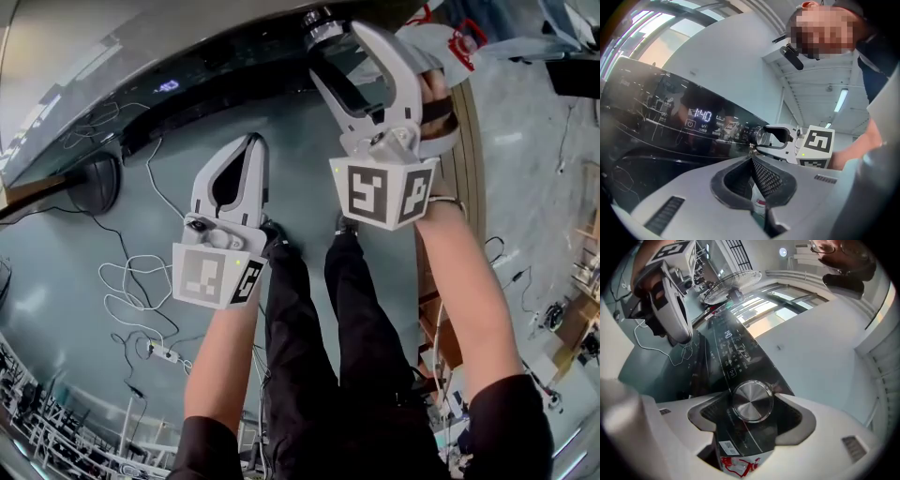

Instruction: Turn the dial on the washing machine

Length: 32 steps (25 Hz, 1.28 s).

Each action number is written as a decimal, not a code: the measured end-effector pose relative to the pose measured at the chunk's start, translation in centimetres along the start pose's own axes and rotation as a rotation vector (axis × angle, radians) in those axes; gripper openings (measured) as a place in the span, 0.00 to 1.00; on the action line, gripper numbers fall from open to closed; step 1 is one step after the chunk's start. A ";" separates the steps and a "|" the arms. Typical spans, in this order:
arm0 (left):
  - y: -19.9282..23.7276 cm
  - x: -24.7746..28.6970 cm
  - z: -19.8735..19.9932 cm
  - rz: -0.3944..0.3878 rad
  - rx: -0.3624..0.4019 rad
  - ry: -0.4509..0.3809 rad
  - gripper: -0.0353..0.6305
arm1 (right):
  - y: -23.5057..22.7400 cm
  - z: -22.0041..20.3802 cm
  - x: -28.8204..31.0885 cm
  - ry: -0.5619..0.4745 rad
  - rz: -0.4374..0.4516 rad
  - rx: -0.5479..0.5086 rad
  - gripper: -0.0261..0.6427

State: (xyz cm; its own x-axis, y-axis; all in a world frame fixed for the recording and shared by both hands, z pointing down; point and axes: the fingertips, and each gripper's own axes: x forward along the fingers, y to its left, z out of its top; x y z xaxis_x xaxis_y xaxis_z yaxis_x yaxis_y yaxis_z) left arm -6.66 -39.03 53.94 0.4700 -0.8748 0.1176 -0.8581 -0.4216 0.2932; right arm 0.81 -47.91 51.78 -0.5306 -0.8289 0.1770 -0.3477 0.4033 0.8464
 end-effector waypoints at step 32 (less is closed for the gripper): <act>-0.7 -1.1 -1.8 -0.008 -0.061 -0.008 0.08 | -0.8 -0.1 0.3 0.024 -0.076 0.495 0.47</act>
State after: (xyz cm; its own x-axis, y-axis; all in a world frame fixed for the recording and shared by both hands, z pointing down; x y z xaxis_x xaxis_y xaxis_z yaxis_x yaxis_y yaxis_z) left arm -6.25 -37.36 55.32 0.4751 -0.8734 0.1073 -0.8398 -0.4136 0.3515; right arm 1.01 -48.56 51.23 -0.4733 -0.8696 0.1407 -0.7127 0.4719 0.5190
